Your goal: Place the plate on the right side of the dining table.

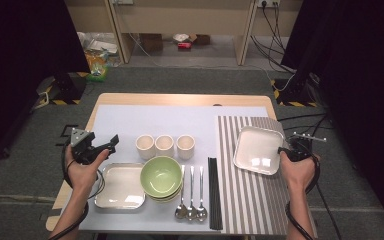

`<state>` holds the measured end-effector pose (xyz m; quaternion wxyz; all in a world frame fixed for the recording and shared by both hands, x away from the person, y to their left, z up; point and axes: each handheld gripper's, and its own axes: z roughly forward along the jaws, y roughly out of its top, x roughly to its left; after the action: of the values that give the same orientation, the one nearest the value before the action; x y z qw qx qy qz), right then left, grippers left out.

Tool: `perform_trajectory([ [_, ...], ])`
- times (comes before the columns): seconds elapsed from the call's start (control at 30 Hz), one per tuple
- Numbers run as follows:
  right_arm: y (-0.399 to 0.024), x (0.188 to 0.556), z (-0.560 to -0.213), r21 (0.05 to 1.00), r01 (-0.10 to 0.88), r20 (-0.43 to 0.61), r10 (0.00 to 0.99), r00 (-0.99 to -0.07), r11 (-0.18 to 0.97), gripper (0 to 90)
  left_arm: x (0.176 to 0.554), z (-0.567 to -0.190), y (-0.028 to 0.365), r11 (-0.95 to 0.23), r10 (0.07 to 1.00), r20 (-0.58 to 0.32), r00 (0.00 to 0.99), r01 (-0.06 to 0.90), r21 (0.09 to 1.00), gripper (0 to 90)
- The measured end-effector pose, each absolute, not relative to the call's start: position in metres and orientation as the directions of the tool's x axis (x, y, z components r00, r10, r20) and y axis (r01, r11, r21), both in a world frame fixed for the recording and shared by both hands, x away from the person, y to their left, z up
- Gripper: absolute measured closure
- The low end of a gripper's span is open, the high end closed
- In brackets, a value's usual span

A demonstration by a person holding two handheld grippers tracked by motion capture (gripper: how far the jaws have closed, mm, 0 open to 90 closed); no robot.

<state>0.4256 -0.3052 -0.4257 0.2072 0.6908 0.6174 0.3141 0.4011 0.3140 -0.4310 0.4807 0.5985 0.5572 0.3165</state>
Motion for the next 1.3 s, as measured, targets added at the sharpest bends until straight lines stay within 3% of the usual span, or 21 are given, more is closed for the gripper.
perform_trajectory([
  [0.47, -0.310, 0.437, -0.454, 0.589, 0.791, 0.176, 0.981, 0.076, -0.166, 82.7, 0.401, -0.433, 0.318, 0.081, 0.973, -0.154, 0.170, 0.372, 0.925, 5.9],
  [0.83, -0.311, 0.431, -0.447, 0.566, 0.807, 0.157, 0.983, 0.096, -0.169, 67.1, 0.404, -0.433, 0.317, 0.082, 0.969, -0.163, 0.186, 0.378, 0.922, 5.9],
  [1.3, -0.294, 0.425, -0.438, 0.505, 0.851, 0.123, 0.988, 0.095, -0.145, 66.1, 0.399, -0.435, 0.319, 0.080, 0.969, -0.163, 0.187, 0.388, 0.918, 6.0],
])
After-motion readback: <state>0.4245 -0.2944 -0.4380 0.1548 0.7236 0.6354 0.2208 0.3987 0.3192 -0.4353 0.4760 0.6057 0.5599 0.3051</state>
